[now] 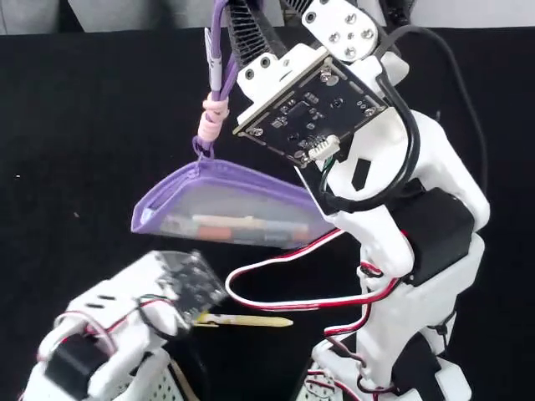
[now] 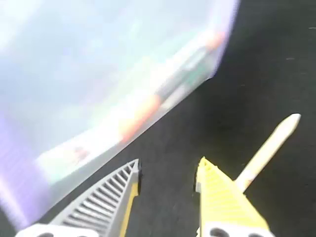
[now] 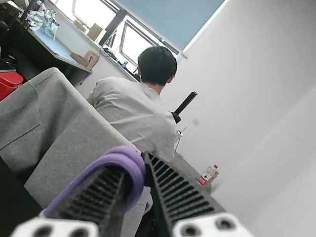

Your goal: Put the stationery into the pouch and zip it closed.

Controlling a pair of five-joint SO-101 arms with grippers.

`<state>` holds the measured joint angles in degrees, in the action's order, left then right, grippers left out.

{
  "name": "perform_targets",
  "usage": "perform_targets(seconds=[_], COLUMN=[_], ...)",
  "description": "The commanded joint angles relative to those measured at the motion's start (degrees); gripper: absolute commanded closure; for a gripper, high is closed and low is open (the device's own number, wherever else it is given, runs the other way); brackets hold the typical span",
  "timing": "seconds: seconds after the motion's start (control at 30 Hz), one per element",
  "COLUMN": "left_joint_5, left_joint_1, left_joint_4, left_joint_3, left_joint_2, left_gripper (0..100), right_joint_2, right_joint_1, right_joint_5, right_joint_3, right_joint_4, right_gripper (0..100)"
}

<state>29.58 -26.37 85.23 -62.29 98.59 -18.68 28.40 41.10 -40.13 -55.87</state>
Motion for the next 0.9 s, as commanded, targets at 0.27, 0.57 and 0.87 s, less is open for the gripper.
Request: perform_targets(seconds=[0.27, 0.57, 0.87], left_joint_5=[-0.6, -0.3, -0.2], left_joint_1=[-18.0, -24.2, -24.4], left_joint_4=[-20.4, -31.3, -36.4], left_joint_3=[-4.4, 0.9, 14.5], left_joint_2=[-26.0, -51.9, -78.3], left_gripper=[80, 80, 80], right_joint_2=[-0.8, -0.7, -0.7], right_joint_1=[-1.4, -1.4, -1.4], right_joint_5=[0.3, 0.3, 0.3], right_joint_3=[-0.4, -0.4, -0.4], right_joint_4=[-0.2, -0.2, -0.2], right_gripper=[98.8, 98.8, 98.8])
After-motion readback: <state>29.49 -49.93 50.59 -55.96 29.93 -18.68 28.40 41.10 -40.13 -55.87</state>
